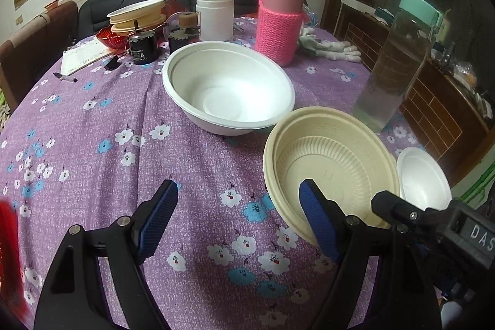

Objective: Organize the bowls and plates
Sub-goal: 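Move both grippers toward the beige plastic bowl, then close both grippers on the rim of the beige plastic bowl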

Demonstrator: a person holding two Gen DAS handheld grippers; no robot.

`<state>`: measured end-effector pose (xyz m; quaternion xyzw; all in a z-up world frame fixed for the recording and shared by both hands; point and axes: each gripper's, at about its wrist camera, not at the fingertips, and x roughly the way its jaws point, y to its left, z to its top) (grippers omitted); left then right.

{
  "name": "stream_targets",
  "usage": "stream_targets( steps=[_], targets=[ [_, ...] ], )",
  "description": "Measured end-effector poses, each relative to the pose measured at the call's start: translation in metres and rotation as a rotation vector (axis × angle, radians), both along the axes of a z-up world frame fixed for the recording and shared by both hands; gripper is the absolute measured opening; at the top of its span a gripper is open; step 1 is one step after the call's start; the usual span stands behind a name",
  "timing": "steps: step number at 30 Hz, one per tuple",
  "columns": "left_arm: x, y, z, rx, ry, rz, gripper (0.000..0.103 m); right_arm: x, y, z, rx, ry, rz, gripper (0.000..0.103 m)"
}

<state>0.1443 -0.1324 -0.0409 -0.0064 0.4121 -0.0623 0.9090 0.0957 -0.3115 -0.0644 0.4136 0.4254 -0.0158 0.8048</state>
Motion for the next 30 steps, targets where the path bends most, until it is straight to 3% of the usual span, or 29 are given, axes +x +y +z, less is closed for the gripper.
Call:
stream_targets(
  steps=[9,21,26,30],
  targets=[
    [0.003,-0.009,-0.004,0.035,-0.005,-0.011,0.081,0.005,0.002,-0.005,-0.030,0.022,-0.005,0.057],
    [0.010,-0.014,-0.016,0.076,0.021,-0.011,0.079,0.010,0.005,-0.009,-0.067,0.053,0.011,0.035],
    [0.012,-0.015,-0.022,0.073,0.051,-0.028,0.062,0.011,0.008,-0.011,-0.074,0.055,0.025,0.023],
    [0.012,-0.018,-0.025,0.098,0.063,-0.042,0.040,0.012,0.010,-0.010,-0.088,0.057,0.034,0.016]
  ],
)
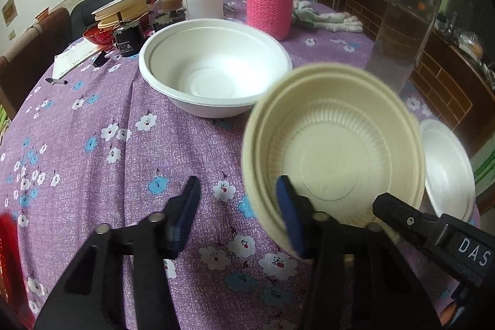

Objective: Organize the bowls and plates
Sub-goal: 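Close both grippers on the rim of the beige plastic bowl, then lift the beige bowl with both grippers and carry it over the plate stack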

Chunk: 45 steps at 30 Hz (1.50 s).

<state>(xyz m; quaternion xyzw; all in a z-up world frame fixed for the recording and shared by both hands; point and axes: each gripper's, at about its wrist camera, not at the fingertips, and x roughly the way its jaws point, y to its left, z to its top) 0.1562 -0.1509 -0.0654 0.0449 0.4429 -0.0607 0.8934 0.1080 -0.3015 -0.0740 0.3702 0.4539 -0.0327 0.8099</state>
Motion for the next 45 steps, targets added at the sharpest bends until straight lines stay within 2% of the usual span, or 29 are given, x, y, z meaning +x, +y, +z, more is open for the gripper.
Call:
stream_targets(
  steps=[6,25,45],
  targets=[
    [-0.002,-0.003,0.000,0.015,0.011,-0.025,0.018,0.001,0.002,0.002,0.005,-0.007,0.019,0.012],
    [-0.041,0.040,0.024,0.001,-0.044,0.022,0.017,-0.016,0.033,0.021,0.019,-0.060,0.095,0.011],
    [-0.084,0.119,0.021,0.002,-0.048,0.160,0.018,-0.040,0.111,0.025,-0.015,-0.076,0.268,0.011]
  ],
)
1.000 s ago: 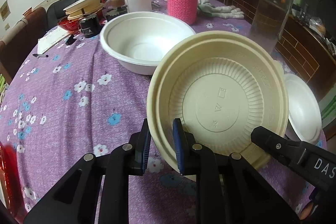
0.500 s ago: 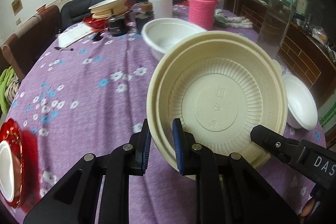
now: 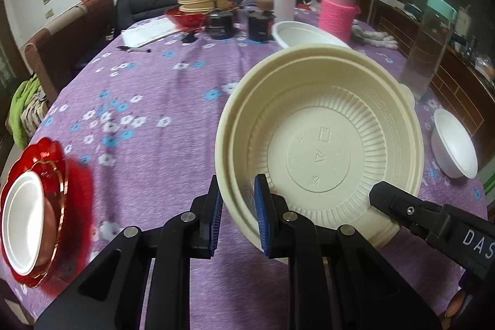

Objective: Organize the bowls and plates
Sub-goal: 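Lift the beige bowl with both grippers and carry it over the plate stack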

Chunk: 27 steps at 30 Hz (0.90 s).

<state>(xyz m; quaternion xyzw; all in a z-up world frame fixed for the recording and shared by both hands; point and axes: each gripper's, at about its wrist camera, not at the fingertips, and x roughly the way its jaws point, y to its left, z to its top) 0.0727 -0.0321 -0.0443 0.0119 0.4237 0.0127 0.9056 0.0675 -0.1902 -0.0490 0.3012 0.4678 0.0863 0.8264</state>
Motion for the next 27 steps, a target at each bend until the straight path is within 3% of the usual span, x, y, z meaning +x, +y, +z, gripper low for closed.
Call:
stream_targets(
  steps=[11,27],
  targets=[
    [-0.019,0.040,-0.001,-0.030,-0.014,0.079,0.018,-0.006,0.041,0.005,-0.031,-0.028,0.089,0.011],
    [-0.048,0.101,0.020,-0.065,-0.070,0.209,0.018,-0.015,0.105,0.030,-0.049,-0.100,0.238,0.011]
  ],
)
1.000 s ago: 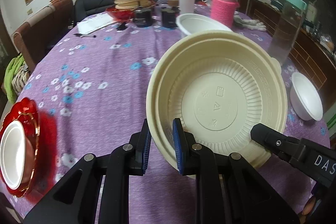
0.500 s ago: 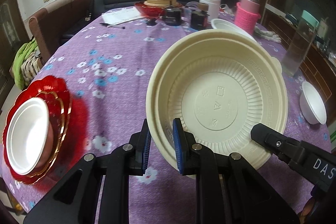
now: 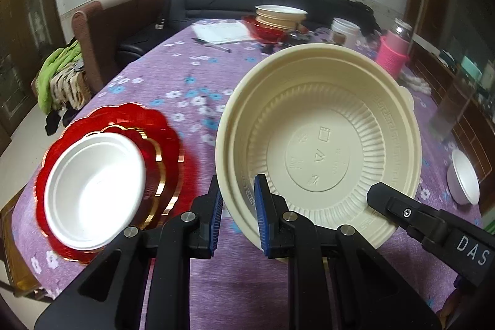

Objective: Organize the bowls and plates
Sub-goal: 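Lift the beige bowl with both grippers and carry it over the plate stack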

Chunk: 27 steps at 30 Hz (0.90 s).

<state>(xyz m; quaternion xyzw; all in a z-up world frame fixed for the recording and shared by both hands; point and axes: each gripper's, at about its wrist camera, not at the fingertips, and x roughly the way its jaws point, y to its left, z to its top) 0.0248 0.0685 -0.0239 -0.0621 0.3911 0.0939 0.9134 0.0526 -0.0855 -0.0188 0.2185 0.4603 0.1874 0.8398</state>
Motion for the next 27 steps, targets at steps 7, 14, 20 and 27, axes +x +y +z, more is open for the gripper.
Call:
stream_targets(
  steps=[7,14,20,27],
  targets=[
    [-0.013,0.032,0.004,-0.011,-0.011,0.074,0.018,-0.003,0.033,0.007,-0.006,-0.015,0.073,0.011],
    [-0.025,0.066,0.003,-0.007,-0.006,0.170,0.018,-0.004,0.073,0.011,-0.015,-0.018,0.162,0.011],
    [-0.036,0.093,0.004,-0.002,-0.008,0.248,0.018,-0.007,0.111,0.015,-0.025,-0.022,0.242,0.011],
    [-0.051,0.120,0.000,-0.018,-0.006,0.318,0.018,-0.013,0.147,0.017,-0.032,-0.021,0.314,0.011]
  ],
)
